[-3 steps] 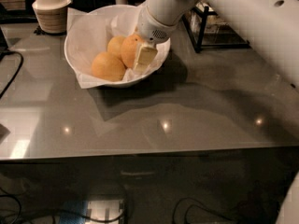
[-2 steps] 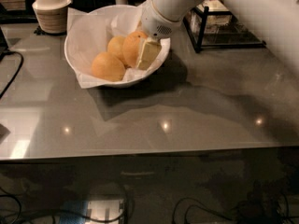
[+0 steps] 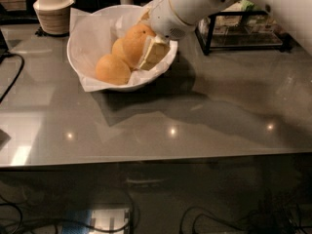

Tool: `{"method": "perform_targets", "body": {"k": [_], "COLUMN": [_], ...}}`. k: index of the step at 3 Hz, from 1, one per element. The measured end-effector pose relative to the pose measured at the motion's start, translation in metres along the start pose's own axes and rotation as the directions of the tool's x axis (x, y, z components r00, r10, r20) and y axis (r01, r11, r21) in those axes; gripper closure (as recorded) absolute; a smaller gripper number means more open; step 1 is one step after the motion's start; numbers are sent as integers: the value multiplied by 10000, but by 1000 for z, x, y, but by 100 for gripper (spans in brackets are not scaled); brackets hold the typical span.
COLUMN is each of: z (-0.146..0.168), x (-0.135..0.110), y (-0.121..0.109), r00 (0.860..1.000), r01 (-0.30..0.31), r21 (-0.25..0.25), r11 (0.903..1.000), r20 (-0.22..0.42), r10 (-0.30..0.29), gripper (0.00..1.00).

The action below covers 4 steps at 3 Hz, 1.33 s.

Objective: Pick orange from white bowl

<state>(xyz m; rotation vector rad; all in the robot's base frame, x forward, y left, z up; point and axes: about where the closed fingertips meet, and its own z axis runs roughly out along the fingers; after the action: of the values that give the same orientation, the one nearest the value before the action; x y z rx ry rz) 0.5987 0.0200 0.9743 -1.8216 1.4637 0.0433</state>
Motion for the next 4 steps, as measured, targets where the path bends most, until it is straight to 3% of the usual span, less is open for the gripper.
{"method": "perform_targets", "body": {"k": [1,2,3,4], "z": [-8,-19,-72,-95], "x": [-44,-81,-98,-82], "y": [32,59,72,70], "r00": [9845,9490,9273,9328], "r01": [565,696,332,-282], "r21": [807,1449,1980,2305], "r11": [9951,9870,9796,9727], "r20": [1610,2954,3595,3557], "r10": [-690,-1103,-1041,-572], "gripper": [100,100,100,100]}}
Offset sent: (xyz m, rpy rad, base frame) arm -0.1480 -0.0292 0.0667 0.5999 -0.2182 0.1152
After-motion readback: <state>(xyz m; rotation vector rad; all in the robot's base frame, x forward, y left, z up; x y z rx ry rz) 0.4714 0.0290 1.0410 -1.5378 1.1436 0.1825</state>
